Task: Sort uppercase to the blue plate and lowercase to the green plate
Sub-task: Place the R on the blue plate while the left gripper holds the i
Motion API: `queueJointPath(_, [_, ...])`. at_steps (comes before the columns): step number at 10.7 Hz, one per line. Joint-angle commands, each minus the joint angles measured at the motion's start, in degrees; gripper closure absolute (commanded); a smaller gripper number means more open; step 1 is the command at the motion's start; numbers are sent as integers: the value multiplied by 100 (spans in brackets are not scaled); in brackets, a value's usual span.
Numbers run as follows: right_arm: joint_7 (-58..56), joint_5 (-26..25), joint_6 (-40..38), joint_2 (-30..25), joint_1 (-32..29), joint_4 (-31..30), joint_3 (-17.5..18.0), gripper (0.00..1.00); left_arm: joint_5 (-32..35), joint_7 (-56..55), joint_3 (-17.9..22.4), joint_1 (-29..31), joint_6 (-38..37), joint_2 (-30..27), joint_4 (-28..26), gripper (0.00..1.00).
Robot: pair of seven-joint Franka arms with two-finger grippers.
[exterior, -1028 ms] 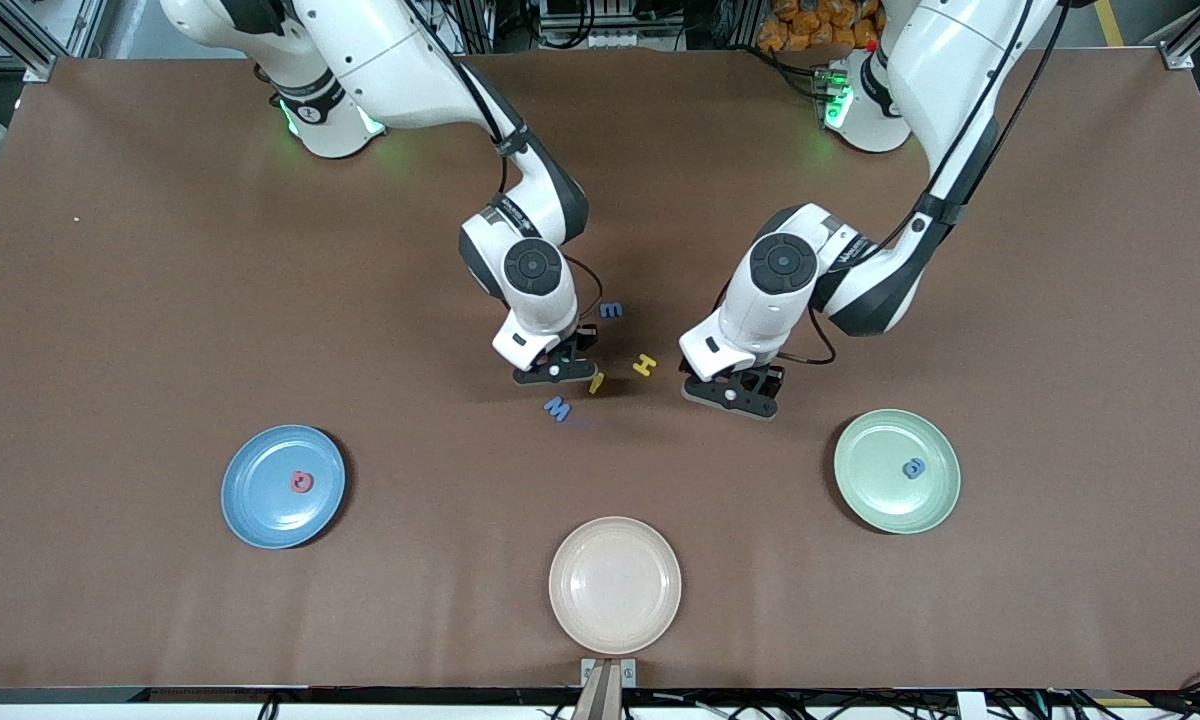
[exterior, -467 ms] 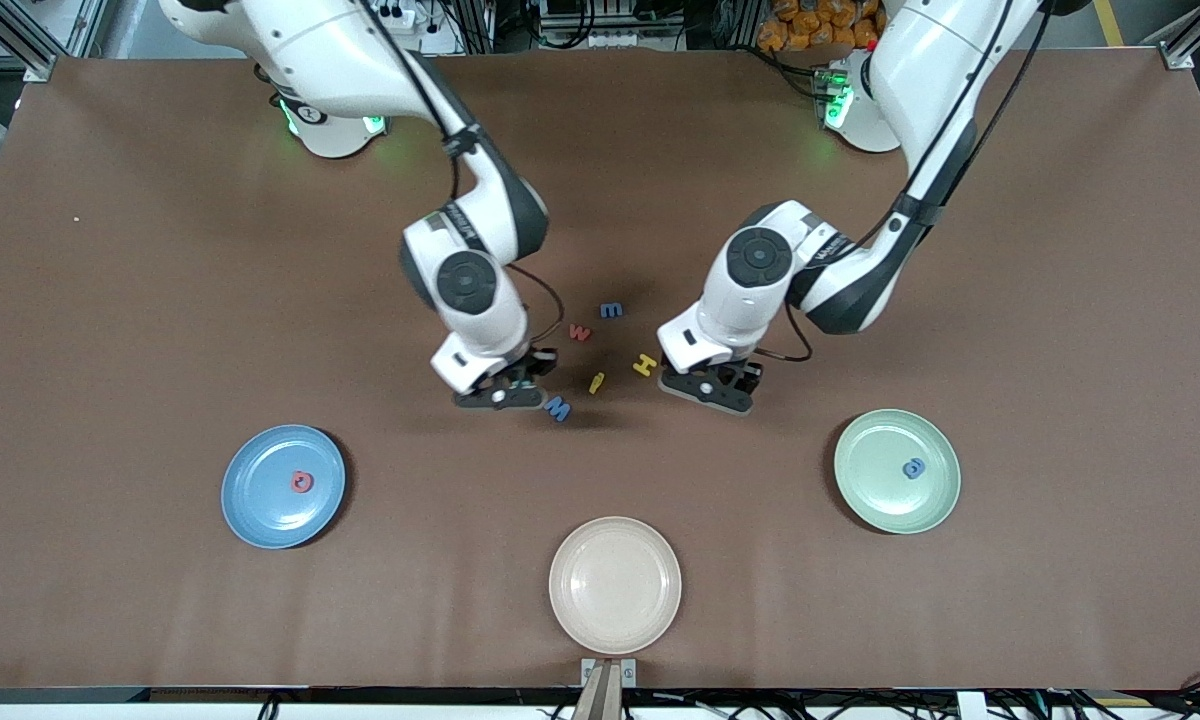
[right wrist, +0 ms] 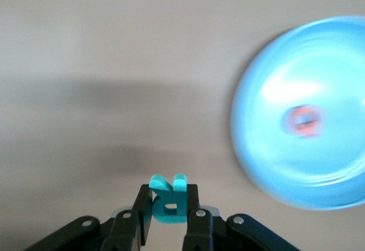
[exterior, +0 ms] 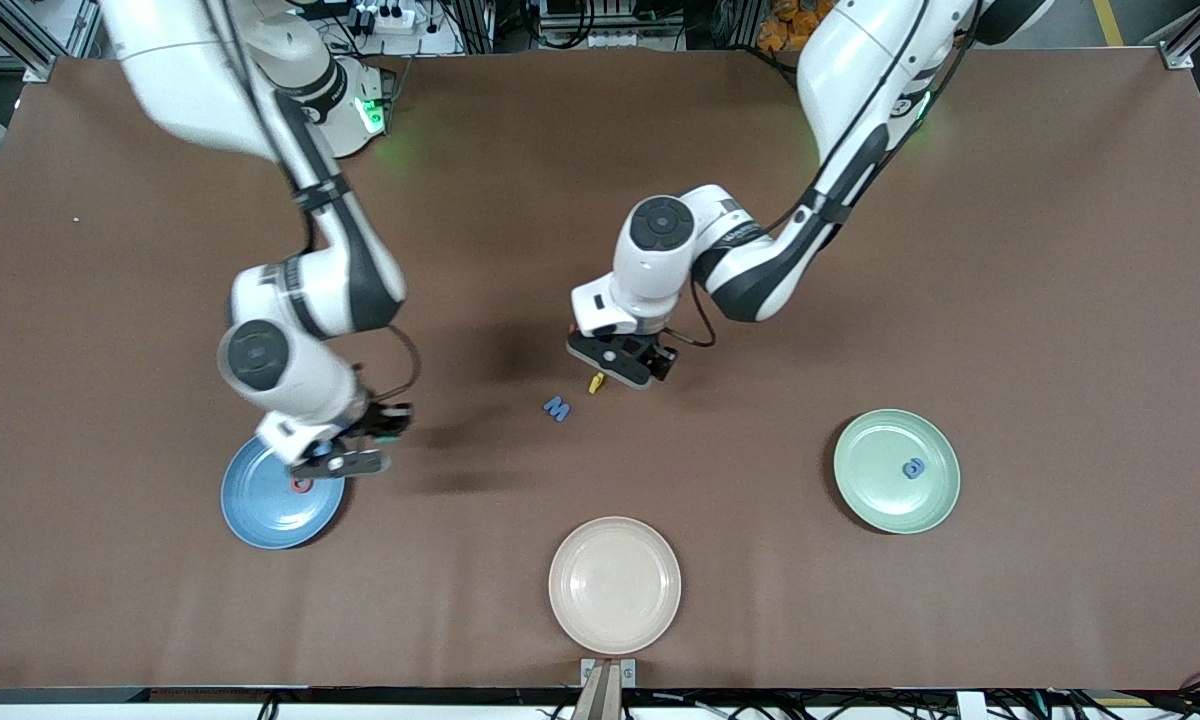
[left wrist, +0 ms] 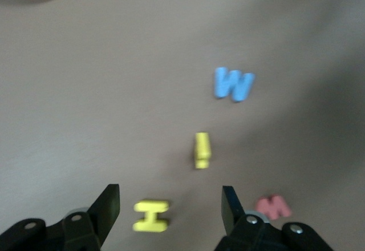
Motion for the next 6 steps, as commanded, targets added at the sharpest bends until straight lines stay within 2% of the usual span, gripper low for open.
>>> queueJointPath(1, [-512,-446,-23,156,-548,342,114,100,179,98,29,-146,348,375,302,26])
queueJointPath(3, [-829,-666,-14,191,-900,430,114,100,188,509,90,-182,717,534,355,29])
queueJointPath(6, [-857,-772,-5,367,-1104,756,114,100,188,740,143,-191,824,657,408,31])
